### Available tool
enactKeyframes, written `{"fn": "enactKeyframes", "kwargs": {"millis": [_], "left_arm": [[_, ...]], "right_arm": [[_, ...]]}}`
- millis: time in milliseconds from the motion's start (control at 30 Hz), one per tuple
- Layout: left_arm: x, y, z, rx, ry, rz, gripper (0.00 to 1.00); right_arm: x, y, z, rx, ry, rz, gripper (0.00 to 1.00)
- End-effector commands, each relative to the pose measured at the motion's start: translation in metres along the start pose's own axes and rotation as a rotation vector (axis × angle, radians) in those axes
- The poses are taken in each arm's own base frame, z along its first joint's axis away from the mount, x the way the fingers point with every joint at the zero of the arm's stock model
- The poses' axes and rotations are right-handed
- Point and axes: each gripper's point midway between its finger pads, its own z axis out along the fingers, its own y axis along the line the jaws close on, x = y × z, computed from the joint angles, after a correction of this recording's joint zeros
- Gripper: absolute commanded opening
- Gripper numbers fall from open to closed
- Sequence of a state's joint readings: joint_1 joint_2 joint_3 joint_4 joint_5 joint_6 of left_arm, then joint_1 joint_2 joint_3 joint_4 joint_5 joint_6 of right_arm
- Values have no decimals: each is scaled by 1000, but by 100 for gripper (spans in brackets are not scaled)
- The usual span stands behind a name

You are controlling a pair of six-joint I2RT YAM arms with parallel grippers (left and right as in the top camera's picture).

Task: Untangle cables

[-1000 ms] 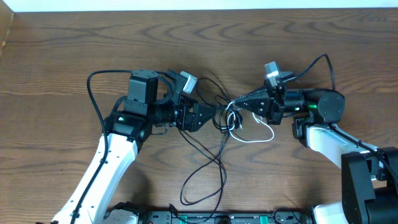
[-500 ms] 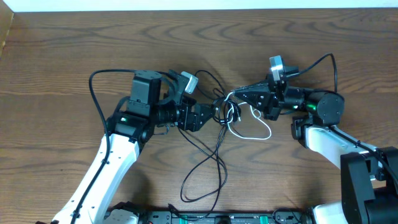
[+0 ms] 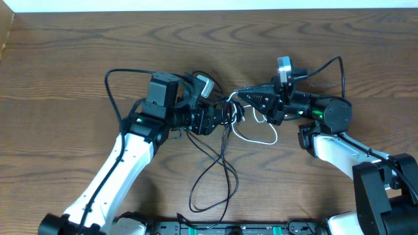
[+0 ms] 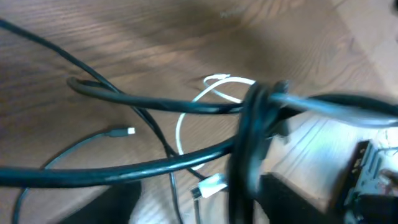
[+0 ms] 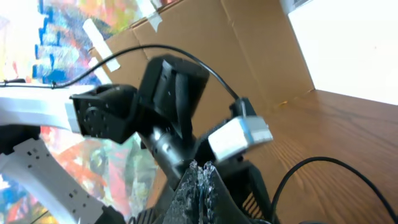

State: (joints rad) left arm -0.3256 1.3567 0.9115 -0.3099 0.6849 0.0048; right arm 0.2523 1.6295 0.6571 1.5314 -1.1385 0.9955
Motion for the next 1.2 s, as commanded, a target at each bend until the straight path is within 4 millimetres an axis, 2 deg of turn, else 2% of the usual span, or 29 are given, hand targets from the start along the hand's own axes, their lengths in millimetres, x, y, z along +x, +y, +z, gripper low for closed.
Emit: {"fn": "enactKeyframes", "kwargs": {"millis": [0,33,167,300,433,500,633,733,867,1000,1100,1133,1167], "left_arm": [[-4,5,6,-8,10,54,23],[-3,7,9,-8,15,61,8],[-6,15,13,-41,5,68,8],[-10,52,7,-257,-10,50,8],[-12,102,-15,-572,-46,-48,8],[-12,119,-27,-689,-52,-50,8],[-9,141,-48,-868,-48,-51,8],[-5,152,-57,-939,-38,-61,8],[-1,159,-61,-949,-47,-126,8],[-1,150,-50,-870,-44,-131,7],[-7,133,-35,-734,-54,-114,7],[-11,125,-30,-675,-60,-94,7],[-16,111,-22,-588,-66,-56,7]], "right_arm": [[-13,5,1,3,-54,-34,1],[-12,5,1,1,-51,-34,1],[-11,6,1,-3,-42,-34,1],[-11,6,1,-3,-42,-26,1],[-11,6,1,-5,-39,-1,1],[-11,6,1,-5,-40,-2,1],[-11,6,1,-5,-39,-2,1],[-9,7,1,-9,-32,-2,1],[-7,8,1,-17,-18,-3,1],[-7,3,-1,1,-22,8,1],[-5,-14,-3,62,-34,92,4],[-4,-21,-4,85,-36,119,8],[-1,-28,-5,111,-35,149,17]]}}
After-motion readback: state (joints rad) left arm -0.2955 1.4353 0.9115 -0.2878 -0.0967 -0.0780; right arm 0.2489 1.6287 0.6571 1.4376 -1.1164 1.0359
